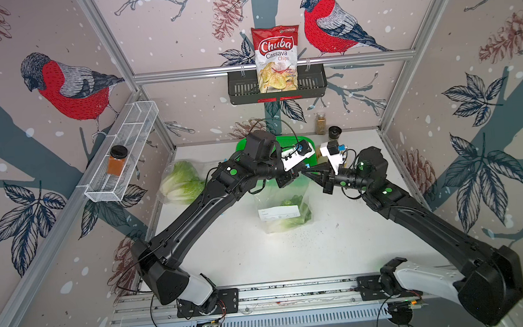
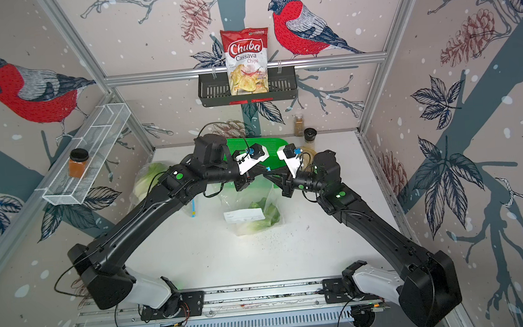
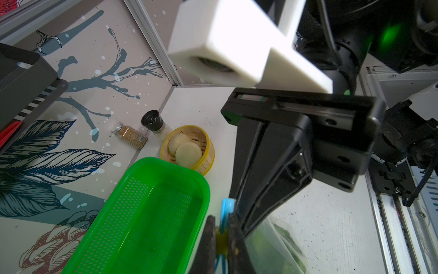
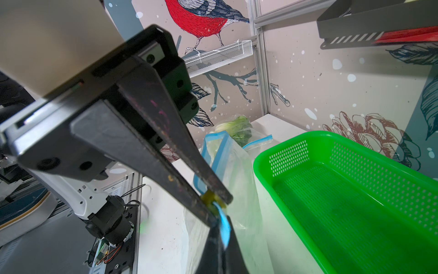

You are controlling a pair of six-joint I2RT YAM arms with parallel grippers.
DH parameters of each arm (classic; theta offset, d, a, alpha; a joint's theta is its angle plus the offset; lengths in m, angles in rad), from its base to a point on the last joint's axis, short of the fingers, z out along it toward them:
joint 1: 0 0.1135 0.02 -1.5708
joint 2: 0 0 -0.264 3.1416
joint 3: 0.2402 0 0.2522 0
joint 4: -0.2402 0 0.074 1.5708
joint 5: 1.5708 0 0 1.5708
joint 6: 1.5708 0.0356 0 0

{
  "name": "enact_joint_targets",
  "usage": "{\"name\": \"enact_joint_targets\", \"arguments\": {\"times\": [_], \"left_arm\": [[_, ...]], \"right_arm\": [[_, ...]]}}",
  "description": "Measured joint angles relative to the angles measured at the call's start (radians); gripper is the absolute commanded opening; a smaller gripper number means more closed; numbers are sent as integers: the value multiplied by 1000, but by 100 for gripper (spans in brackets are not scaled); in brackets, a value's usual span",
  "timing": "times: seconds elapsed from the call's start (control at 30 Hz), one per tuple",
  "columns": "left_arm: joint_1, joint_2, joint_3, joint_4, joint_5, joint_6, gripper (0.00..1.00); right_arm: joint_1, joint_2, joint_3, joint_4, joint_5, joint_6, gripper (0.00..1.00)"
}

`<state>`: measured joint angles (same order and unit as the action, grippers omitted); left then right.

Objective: Put the chinese cabbages into a zipper bag and zip it
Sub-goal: Zip the zipper on the zipper food storage bag.

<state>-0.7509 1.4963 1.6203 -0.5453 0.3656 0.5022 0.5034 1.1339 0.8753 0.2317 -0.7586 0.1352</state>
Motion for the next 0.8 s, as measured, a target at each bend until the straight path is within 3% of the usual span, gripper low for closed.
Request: {"name": "enact_joint_targets", "arguments": {"times": [0.8], "left_arm": [[68,-68,-32,-48,-75,2,5]], "right_arm": [[-22,-56,-31,70,3,54,0]]}}
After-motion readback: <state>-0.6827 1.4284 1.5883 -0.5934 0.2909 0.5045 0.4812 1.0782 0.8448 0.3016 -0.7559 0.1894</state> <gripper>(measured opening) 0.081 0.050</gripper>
